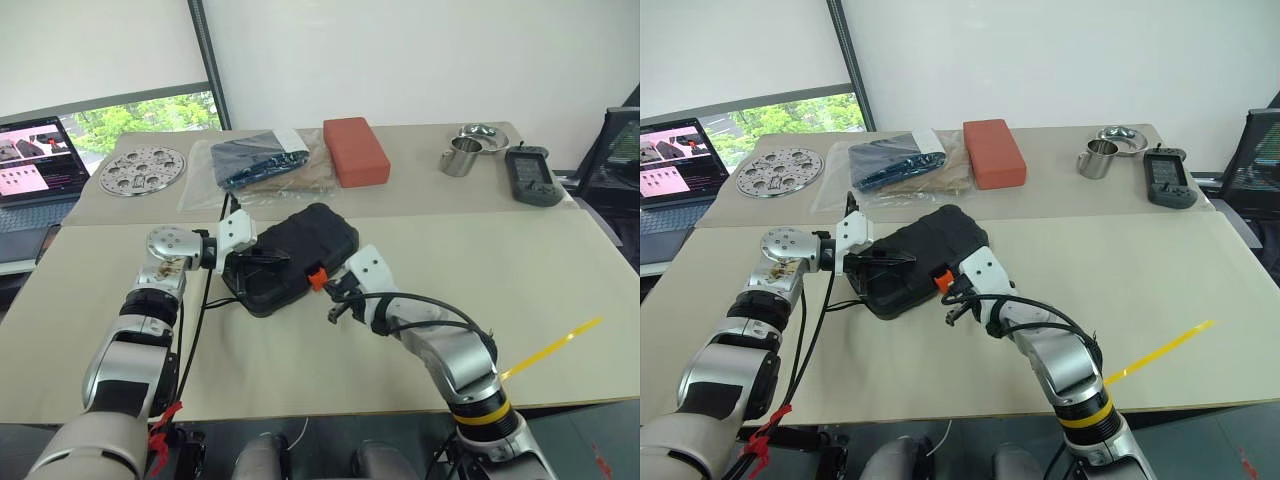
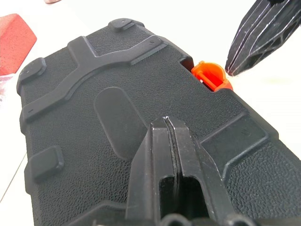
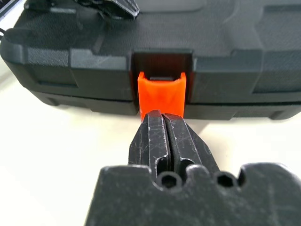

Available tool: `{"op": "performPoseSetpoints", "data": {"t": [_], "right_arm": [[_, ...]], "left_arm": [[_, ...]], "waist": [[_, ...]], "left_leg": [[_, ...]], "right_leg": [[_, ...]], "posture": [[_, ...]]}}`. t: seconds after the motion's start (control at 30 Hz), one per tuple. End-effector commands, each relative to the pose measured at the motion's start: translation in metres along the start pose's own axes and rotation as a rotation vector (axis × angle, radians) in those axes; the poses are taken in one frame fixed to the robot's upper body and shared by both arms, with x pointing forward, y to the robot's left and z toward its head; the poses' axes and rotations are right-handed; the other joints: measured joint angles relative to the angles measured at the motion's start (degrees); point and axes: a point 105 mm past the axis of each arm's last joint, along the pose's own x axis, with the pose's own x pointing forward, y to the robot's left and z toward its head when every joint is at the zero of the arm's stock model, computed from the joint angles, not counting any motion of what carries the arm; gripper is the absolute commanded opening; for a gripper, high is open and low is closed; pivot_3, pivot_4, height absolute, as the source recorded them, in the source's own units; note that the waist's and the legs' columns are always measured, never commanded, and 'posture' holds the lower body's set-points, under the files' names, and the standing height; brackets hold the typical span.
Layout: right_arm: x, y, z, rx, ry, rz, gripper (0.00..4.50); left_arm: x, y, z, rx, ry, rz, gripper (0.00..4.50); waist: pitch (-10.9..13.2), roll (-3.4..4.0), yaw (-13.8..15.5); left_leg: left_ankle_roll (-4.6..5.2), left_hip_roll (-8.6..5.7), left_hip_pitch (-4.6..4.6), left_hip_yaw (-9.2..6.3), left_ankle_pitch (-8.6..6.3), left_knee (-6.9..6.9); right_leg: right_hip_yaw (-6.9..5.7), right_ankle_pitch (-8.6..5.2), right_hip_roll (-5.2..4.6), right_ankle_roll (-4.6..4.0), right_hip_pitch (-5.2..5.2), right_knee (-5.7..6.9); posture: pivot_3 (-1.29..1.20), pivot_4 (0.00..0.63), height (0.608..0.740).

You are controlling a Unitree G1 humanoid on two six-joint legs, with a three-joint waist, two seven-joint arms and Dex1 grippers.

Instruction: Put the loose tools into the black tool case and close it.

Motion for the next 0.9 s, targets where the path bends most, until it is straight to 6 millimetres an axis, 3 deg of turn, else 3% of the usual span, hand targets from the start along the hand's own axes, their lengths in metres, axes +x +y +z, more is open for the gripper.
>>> {"op": "performPoseSetpoints", "data": {"t": [0.03, 0.53, 0.9], "right_arm": [[0.002, 0.002, 0.014, -0.009, -0.047, 0.014, 0.02], [0.014, 0.002, 0.029, -0.014, -0.095, 0.015, 0.02], [0.02, 0.001, 0.029, -0.012, -0.096, 0.01, 0.02]], "left_arm": [[0.005, -0.016, -0.023, -0.063, 0.062, -0.05, 0.0], [0.003, -0.017, -0.024, -0.068, 0.065, -0.049, 0.0], [0.005, -0.018, -0.024, -0.07, 0.063, -0.055, 0.0]], "waist": [[0.0, 0.0, 0.0], [0.0, 0.0, -0.3], [0.0, 0.0, -1.2]], "left_leg": [[0.0, 0.0, 0.0, 0.0, 0.0, 0.0], [0.0, 0.01, 0.01, 0.0, 0.0, -0.01], [0.0, 0.03, 0.03, -0.01, 0.0, -0.02]], "right_leg": [[0.0, 0.0, 0.0, 0.0, 0.0, 0.0], [0.0, 0.0, 0.01, 0.0, -0.01, 0.0], [-0.01, 0.0, 0.02, 0.0, 0.01, 0.02]], "posture": [[0.0, 0.15, 0.74], [0.0, 0.15, 0.74], [0.0, 0.15, 0.74]]}}
